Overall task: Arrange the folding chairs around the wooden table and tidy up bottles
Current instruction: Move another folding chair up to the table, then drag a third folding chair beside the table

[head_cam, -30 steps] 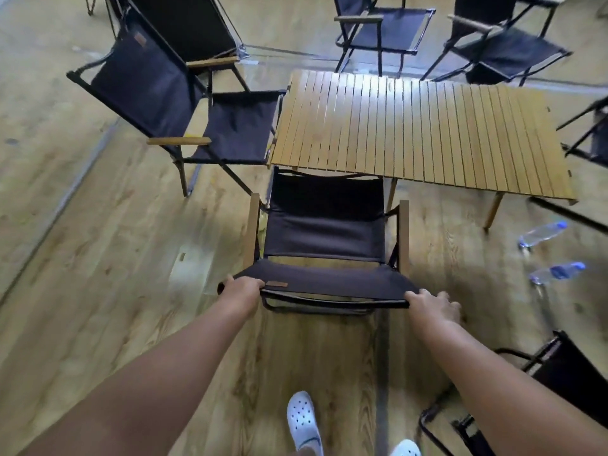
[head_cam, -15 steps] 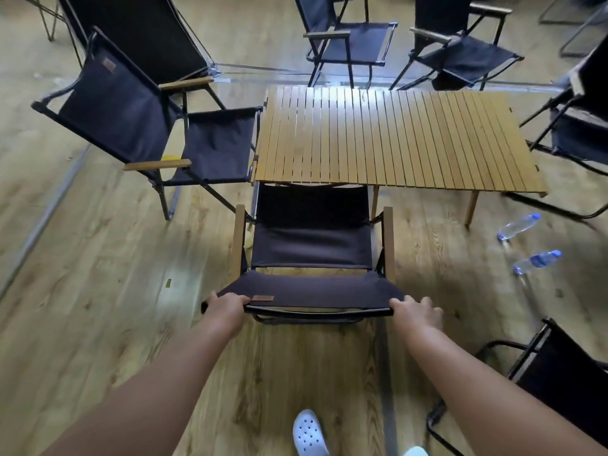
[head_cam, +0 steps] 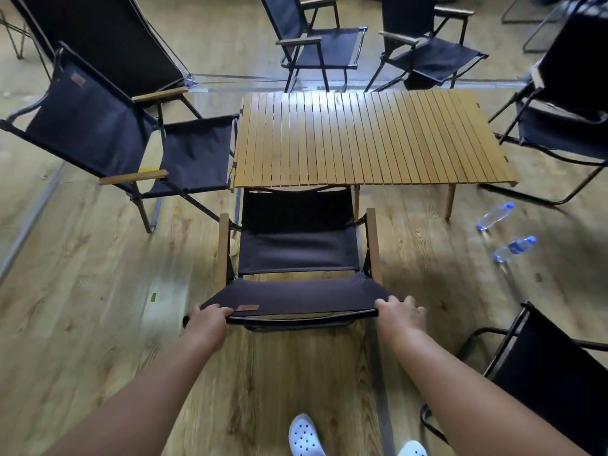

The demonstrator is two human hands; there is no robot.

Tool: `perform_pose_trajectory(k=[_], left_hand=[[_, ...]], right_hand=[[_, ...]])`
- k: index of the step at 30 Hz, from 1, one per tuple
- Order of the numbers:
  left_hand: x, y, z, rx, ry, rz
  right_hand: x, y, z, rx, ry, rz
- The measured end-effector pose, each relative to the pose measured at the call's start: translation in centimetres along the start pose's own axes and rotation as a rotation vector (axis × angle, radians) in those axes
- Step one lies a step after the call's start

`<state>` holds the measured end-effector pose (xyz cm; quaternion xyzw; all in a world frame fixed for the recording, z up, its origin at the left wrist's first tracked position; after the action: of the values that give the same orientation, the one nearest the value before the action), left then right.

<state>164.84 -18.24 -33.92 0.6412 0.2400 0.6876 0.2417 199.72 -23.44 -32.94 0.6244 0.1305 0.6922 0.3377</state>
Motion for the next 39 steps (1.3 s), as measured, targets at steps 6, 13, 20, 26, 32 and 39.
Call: perform_pose_trajectory(k=[6, 13, 20, 26, 32, 39], left_hand=[[-0.2, 0.5, 0.3, 0.042, 0.033, -0.045], [2.8, 2.8, 2.4, -0.107, -0.061, 0.096], [2.0, 7.1, 10.0, -0.215, -0.053, 0.132], [-1.9, 12.6, 22.1, -0.384, -0.126, 0.161], [-9.4, 20.8, 35.6, -0.569, -0.203, 0.096], [-16.9, 28.8, 49.2, -0.781, -0.331, -0.014]], right_hand=[[-0.2, 1.3, 3.1, -0.084, -0.125, 0.034], [0.1, 4.1, 6.8, -0.179, -0.232, 0.055], [-2.3, 9.2, 14.7, -0.236, -0.314, 0.07], [-7.6, 15.9, 26.1, -0.346, -0.327, 0.062], [-15.4, 24.4, 38.3, -0.467, -0.381, 0.054], [-23.0, 34.5, 50.4, -0.639, -0.415, 0.045]])
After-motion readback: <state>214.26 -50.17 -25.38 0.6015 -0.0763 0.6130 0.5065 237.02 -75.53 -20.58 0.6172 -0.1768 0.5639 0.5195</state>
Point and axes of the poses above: each hand's wrist, its own y-axis away from the middle knuckle, its own x-axis out of the back of the hand, z = x × y, the point moved 2 cm from there along -y, towards the middle knuckle, and after that the axes turned 5 degrees about -x, right-handed, at the moved point
